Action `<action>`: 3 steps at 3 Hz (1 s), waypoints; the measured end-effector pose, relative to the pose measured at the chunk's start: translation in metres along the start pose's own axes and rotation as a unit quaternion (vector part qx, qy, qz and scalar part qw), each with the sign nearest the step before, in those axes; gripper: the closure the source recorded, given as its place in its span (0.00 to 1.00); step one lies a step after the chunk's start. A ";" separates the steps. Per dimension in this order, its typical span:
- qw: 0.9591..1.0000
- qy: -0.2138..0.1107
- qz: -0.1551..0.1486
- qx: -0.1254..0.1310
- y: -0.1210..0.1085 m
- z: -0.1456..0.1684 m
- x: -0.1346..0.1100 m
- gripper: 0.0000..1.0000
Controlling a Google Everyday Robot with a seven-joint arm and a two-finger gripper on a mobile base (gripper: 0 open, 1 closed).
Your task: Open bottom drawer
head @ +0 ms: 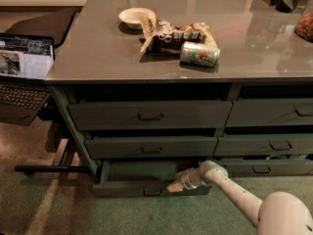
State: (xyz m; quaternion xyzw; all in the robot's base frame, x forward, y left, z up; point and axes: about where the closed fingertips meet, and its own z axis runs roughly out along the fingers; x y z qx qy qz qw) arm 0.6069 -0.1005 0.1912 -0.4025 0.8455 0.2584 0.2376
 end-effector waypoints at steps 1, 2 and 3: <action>1.000 0.008 -0.004 0.001 -0.001 -0.001 0.006 0.83; 1.000 0.008 -0.004 0.001 -0.001 -0.002 0.006 0.79; 1.000 0.010 -0.011 -0.004 0.002 -0.002 0.012 0.56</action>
Offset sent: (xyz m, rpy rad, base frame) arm -0.0198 -0.0175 -0.0176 -0.0458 0.0055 0.0505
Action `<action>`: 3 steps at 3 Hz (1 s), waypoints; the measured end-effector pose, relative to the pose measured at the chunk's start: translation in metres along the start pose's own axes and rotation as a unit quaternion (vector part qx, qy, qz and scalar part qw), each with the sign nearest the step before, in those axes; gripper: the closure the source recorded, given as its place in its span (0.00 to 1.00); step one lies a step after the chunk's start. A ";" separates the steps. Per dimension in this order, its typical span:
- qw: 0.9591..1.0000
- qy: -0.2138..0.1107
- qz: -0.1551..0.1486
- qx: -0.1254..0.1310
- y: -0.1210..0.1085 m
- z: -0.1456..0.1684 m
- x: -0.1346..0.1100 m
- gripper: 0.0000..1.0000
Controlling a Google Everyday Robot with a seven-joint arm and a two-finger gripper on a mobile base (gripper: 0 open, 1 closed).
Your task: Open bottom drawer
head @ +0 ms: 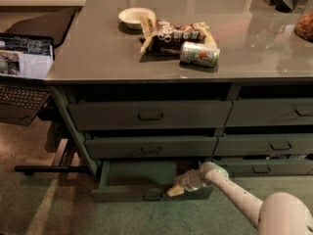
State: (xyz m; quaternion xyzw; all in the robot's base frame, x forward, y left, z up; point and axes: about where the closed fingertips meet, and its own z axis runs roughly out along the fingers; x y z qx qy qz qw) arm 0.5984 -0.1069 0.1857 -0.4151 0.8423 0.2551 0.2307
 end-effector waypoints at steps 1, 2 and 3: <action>1.000 0.000 0.000 0.000 0.000 0.000 0.000 0.33; 1.000 0.000 0.000 0.000 0.000 0.000 0.000 0.09; 1.000 0.000 0.000 0.000 0.000 0.000 0.000 0.00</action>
Offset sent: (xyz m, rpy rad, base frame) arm 0.0000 0.0000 0.0000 0.0000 0.0000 0.0000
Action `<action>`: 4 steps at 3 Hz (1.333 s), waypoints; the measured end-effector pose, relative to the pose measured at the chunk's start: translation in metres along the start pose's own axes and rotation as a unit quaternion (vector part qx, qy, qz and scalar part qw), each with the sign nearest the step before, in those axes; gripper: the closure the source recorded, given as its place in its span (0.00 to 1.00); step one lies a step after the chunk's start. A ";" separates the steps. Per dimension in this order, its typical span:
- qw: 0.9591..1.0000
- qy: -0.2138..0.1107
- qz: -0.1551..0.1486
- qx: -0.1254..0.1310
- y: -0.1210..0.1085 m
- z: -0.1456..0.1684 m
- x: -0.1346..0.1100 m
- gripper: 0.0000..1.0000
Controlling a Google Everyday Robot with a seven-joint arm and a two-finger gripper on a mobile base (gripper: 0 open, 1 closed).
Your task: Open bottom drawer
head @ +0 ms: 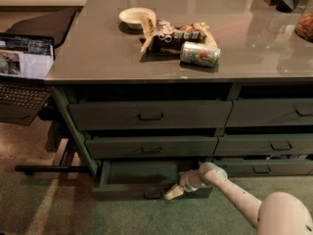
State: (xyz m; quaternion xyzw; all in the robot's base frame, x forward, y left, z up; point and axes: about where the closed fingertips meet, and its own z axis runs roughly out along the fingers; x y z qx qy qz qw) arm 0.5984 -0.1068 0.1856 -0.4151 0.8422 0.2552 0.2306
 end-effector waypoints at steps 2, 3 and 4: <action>1.000 0.002 0.000 -0.006 0.001 0.003 0.001 0.00; 1.000 0.019 0.003 0.004 0.014 -0.003 0.020 0.00; 0.999 0.036 0.010 0.017 0.026 -0.012 0.041 0.00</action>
Offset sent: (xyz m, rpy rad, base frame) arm -0.0368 -0.0105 -0.0093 -0.0831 0.0415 0.0202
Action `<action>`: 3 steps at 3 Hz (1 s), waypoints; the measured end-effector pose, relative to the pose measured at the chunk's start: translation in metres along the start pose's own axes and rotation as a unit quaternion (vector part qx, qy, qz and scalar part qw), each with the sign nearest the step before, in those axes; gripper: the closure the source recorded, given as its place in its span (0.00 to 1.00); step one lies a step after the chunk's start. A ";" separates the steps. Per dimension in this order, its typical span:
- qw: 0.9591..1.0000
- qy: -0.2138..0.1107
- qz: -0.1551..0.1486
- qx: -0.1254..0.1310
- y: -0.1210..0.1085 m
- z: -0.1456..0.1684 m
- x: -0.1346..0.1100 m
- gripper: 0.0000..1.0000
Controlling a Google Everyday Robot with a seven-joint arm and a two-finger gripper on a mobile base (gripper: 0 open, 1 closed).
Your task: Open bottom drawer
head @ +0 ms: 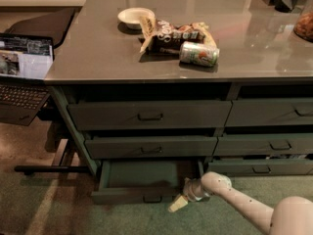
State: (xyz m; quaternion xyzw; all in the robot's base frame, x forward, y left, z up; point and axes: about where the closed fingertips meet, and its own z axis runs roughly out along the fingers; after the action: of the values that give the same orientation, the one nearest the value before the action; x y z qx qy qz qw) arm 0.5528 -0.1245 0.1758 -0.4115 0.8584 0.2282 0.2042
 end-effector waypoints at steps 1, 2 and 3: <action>1.000 0.000 0.000 0.000 0.000 -0.001 -0.001 0.00; 1.000 0.026 0.014 0.008 0.013 -0.006 0.030 0.18; 1.000 0.027 0.014 0.009 0.014 -0.011 0.027 0.42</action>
Offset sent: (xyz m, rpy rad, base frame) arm -0.0930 -0.0529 -0.0254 -0.1569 0.1049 -0.0705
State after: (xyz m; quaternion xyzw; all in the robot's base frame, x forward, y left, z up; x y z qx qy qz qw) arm 0.5247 -0.1393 0.1729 -0.4034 0.8713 0.2125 0.1817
